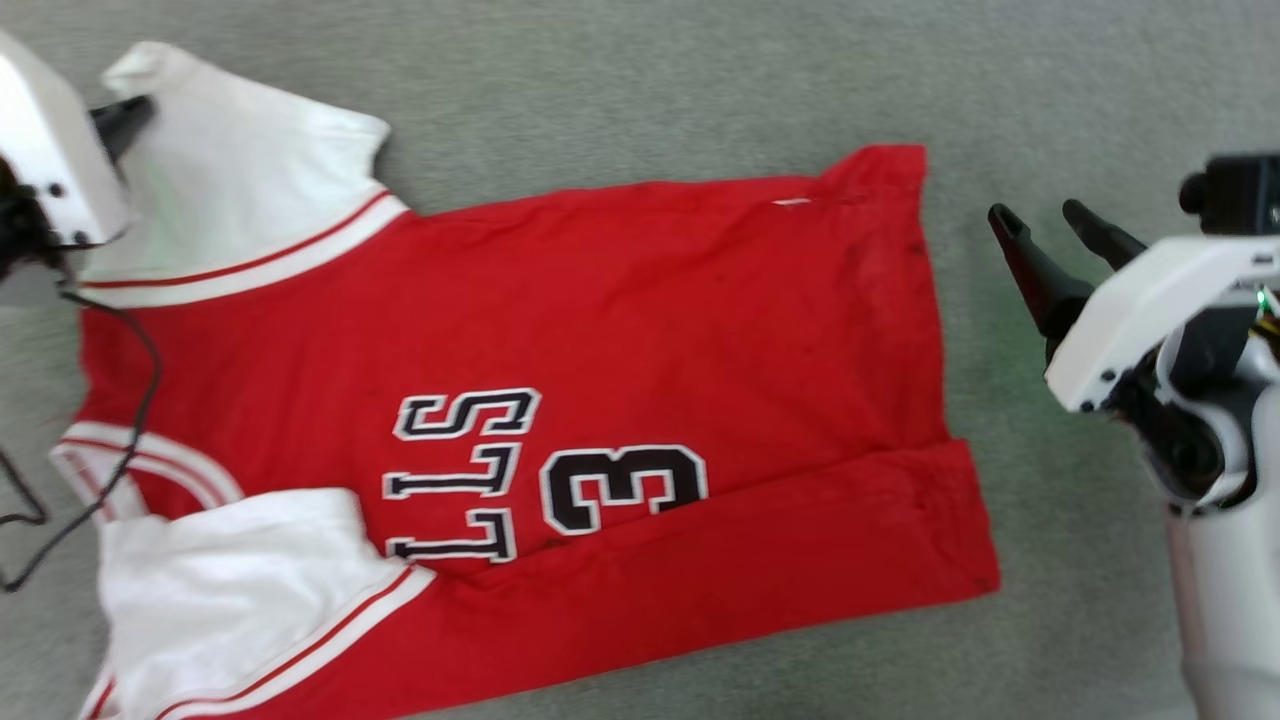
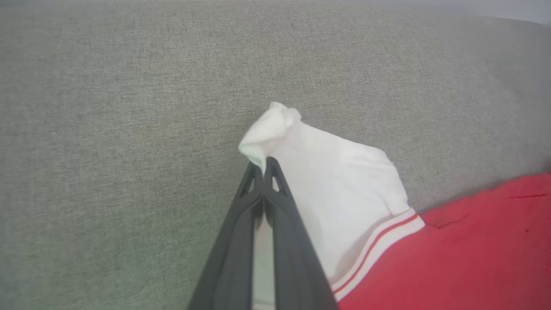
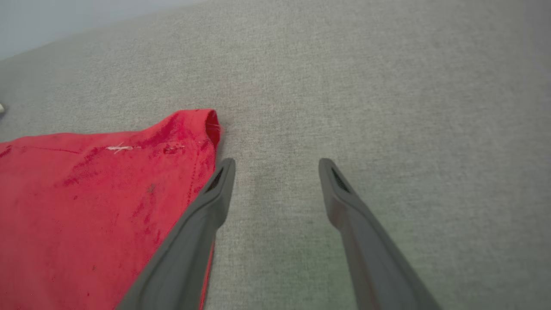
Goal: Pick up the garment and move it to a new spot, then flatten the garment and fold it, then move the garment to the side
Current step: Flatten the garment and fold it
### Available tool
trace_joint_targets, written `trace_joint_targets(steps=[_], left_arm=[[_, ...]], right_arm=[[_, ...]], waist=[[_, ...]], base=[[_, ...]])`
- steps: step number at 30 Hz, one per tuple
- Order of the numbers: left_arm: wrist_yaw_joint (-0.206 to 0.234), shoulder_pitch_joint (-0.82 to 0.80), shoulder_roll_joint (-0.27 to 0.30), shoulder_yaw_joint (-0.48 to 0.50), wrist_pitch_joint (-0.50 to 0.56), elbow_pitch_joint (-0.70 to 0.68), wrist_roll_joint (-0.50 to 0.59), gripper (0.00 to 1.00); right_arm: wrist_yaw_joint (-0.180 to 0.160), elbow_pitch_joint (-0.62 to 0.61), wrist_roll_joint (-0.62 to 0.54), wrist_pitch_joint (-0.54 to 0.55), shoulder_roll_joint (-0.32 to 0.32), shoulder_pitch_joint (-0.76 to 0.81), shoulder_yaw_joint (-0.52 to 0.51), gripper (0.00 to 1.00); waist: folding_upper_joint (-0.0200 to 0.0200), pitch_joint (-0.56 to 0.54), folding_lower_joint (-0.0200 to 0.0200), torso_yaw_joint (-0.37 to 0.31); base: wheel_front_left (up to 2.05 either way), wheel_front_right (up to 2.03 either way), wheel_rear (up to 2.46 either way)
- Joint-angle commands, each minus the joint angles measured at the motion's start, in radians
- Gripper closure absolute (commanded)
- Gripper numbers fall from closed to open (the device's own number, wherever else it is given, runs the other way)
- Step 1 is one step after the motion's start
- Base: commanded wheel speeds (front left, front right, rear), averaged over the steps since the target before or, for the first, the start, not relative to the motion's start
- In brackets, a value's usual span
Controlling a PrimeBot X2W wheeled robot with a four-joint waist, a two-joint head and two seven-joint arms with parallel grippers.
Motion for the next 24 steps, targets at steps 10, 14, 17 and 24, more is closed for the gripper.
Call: trace_joint_targets(steps=[10,14,17,24], left_arm=[[-0.057,-0.047,-0.075,-0.031,-0.056,-0.029,0.01,1.0],[-0.07,-0.06,-0.079,-0.039,-0.072,-0.03,0.022,1.0],[-0.082,-0.065,-0.088,-0.048,-0.085,-0.02,0.027,1.0],[-0.096,-0.025,-0.091,-0.041,-0.117,0.007,0.015,1.0]], right_arm=[[0.0,0.171,0.024,0.337,-0.018,-0.221,0.024,0.0],[0.0,0.265,0.014,0.406,-0.011,-0.267,0.037,0.0],[0.0,0.361,0.0,0.463,-0.003,-0.28,0.059,0.56],[0.0,0.402,0.01,0.443,-0.014,-0.321,0.08,1.0]], waist=[[0.0,0.01,0.0,0.117],[0.0,0.028,0.0,0.136],[0.0,0.03,0.0,0.147],[0.0,-0.016,0.0,0.155]], base=[[0.0,0.0,0.0],[0.0,0.0,0.0],[0.0,0.0,0.0],[0.0,0.0,0.0]])
